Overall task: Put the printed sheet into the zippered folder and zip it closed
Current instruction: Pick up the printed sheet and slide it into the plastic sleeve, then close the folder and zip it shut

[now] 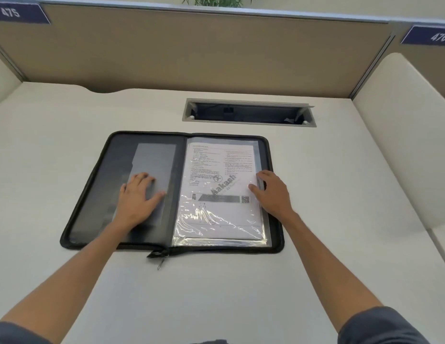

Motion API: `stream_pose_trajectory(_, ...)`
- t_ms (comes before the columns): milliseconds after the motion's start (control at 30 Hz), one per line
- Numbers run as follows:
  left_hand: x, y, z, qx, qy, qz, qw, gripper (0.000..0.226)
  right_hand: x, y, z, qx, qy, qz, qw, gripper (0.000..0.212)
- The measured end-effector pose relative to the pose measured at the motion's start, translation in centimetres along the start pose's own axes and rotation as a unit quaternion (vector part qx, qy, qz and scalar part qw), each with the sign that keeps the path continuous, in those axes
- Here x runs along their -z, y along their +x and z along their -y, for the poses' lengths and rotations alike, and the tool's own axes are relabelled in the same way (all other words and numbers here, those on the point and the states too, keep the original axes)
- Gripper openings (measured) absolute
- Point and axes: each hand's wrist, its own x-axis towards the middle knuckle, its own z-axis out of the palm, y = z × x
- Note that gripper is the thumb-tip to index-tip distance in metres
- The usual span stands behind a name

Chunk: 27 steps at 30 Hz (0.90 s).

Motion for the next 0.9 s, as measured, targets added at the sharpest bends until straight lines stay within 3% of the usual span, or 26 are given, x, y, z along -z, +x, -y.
stream_pose_trajectory(133,1.9,-0.5,3.2,0.135,0.051,-0.056,0.988,0.063,0.4,-0.8,-0.3,-0.015,0.012,0.037,0.999,0.05)
stream_pose_trajectory(300,4.2,-1.1,6.1,0.301,0.092,-0.054,0.948,0.078,0.6,-1.8,0.4,-0.009,0.01,0.029,0.999,0.052)
stream_pose_trajectory(533,6.4,-0.4,7.2,0.379,0.078,-0.006,0.922,0.066,0.2,-3.6,4.4,0.036,0.089,0.008,0.995,0.043)
stream_pose_trajectory(733,7.5,0.7,7.9,0.43,-0.051,0.002,0.901,0.053,-0.2,-5.2,9.2,0.058,0.157,0.023,0.986,0.042)
stream_pose_trajectory(900,9.3,1.4,8.3,0.452,-0.158,-0.03,0.878,0.059,-0.3,-6.7,12.4,0.081,0.181,0.038,0.979,0.041)
